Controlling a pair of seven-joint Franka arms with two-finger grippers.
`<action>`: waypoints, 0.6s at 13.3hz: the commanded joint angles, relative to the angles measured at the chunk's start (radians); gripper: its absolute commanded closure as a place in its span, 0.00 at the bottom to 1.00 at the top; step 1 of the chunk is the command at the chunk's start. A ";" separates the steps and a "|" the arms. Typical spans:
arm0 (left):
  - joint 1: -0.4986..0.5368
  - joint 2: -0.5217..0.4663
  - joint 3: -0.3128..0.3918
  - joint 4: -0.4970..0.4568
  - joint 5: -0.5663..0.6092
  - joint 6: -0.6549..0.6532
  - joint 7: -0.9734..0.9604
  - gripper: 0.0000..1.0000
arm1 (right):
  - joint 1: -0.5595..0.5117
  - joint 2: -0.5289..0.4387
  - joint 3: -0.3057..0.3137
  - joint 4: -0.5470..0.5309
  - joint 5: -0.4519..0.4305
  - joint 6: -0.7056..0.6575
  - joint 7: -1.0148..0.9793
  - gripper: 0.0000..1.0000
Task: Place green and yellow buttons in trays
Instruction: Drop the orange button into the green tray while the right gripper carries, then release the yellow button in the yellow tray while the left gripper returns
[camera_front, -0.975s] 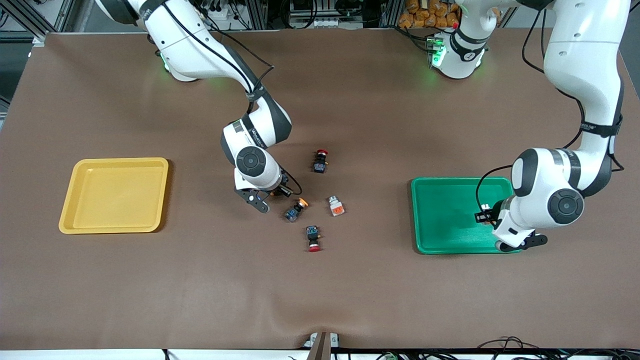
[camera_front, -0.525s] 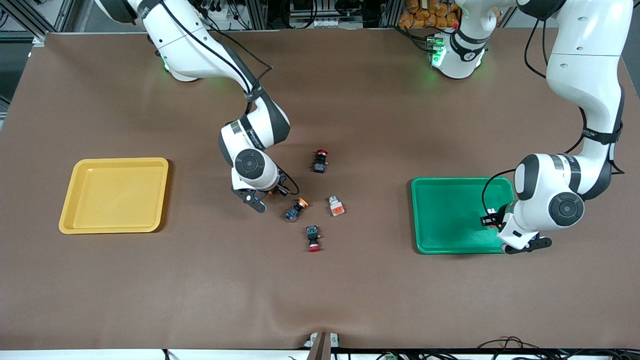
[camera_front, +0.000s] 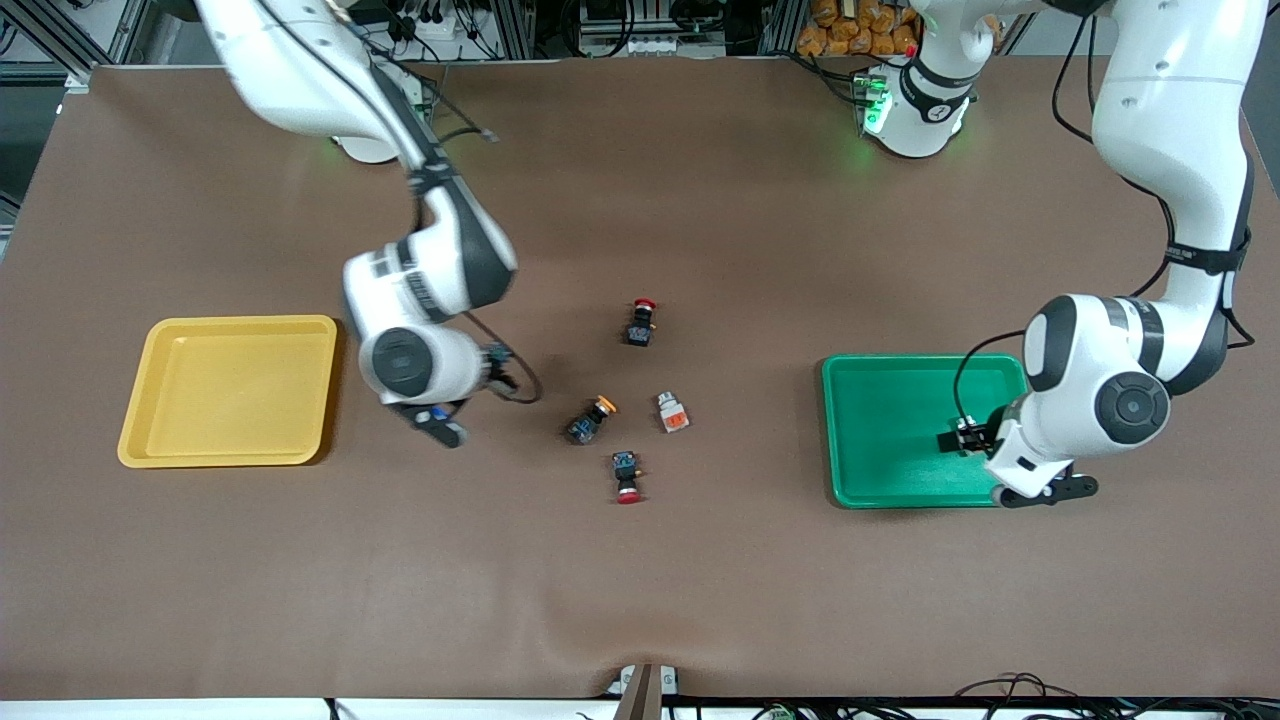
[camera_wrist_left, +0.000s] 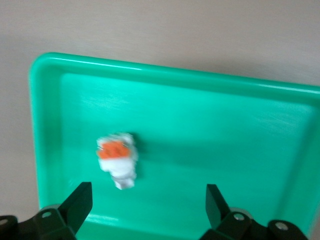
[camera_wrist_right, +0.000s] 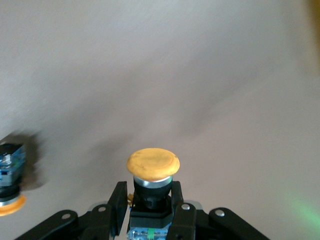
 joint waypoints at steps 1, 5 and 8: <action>-0.002 -0.024 -0.064 -0.010 0.005 -0.029 -0.090 0.00 | -0.080 -0.045 0.013 -0.019 -0.018 -0.054 -0.125 1.00; -0.006 -0.021 -0.127 -0.005 0.007 -0.029 -0.193 0.00 | -0.190 -0.070 0.013 -0.028 -0.061 -0.105 -0.305 1.00; -0.057 -0.015 -0.170 0.006 0.010 -0.029 -0.329 0.00 | -0.316 -0.078 0.012 -0.071 -0.066 -0.105 -0.526 1.00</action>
